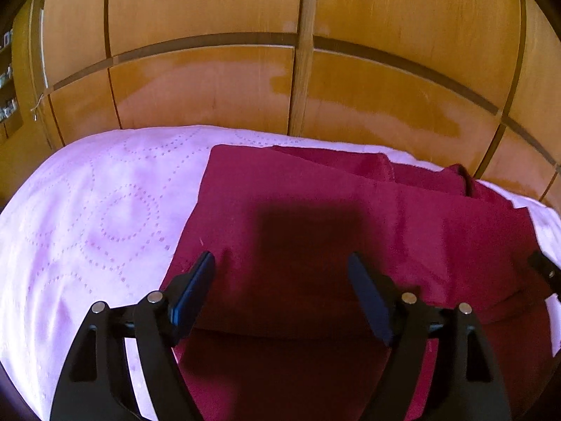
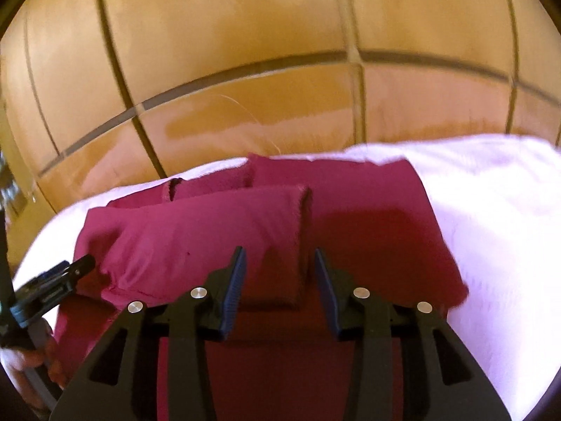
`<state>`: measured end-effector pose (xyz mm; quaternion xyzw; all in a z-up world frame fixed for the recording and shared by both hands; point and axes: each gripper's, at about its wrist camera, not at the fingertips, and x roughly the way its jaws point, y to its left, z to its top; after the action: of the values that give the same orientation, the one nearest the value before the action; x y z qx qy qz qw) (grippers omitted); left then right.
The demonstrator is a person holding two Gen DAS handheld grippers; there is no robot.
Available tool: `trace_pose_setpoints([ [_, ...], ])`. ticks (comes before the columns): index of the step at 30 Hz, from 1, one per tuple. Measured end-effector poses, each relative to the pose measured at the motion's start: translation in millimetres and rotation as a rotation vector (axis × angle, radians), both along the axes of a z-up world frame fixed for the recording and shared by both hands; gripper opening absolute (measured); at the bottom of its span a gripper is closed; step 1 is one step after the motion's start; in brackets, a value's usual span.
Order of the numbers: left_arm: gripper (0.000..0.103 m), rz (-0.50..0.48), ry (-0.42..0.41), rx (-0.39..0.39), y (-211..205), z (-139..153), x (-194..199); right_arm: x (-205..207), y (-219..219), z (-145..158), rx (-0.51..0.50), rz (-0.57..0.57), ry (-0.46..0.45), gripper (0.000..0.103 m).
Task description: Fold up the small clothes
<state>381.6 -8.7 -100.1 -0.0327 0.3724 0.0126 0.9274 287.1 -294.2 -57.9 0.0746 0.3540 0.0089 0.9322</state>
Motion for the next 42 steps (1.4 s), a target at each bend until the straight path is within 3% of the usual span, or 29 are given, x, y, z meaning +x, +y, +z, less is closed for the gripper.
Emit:
trace_pose_setpoints([
  [3, 0.080, 0.008, 0.045, -0.001, -1, -10, 10, 11, 7, -4, -0.060, 0.015, 0.002, 0.039],
  [12, 0.085, 0.000, 0.047, -0.047, 7, -17, 18, 37, -1, -35, -0.028, -0.017, 0.118, 0.039],
  [15, 0.086, 0.002, 0.054, -0.040, 6, -17, 22, 39, 7, -40, -0.091, -0.021, 0.119, 0.039],
  [22, 0.089, -0.007, 0.038, -0.021, 3, -12, -8, 39, 8, -40, -0.097, -0.022, 0.114, 0.039],
  [25, 0.095, -0.019, 0.025, -0.051, 7, -8, -33, 38, 9, -39, -0.096, -0.021, 0.110, 0.040],
  [27, 0.098, -0.022, 0.058, -0.074, 11, -12, -48, 37, 9, -39, -0.100, -0.021, 0.106, 0.041],
  [30, 0.098, -0.024, 0.082, -0.095, 18, -17, -68, 33, 10, -36, -0.103, -0.025, 0.093, 0.047],
  [33, 0.098, -0.003, 0.073, -0.135, 30, -15, -85, 16, 8, -26, -0.113, -0.058, 0.045, 0.071],
  [37, 0.098, 0.018, 0.087, -0.202, 47, -18, -104, -10, 0, -19, -0.037, -0.040, 0.072, 0.072],
  [42, 0.101, 0.006, 0.085, -0.203, 51, -18, -128, -48, -10, -28, 0.080, 0.011, 0.169, 0.072],
])
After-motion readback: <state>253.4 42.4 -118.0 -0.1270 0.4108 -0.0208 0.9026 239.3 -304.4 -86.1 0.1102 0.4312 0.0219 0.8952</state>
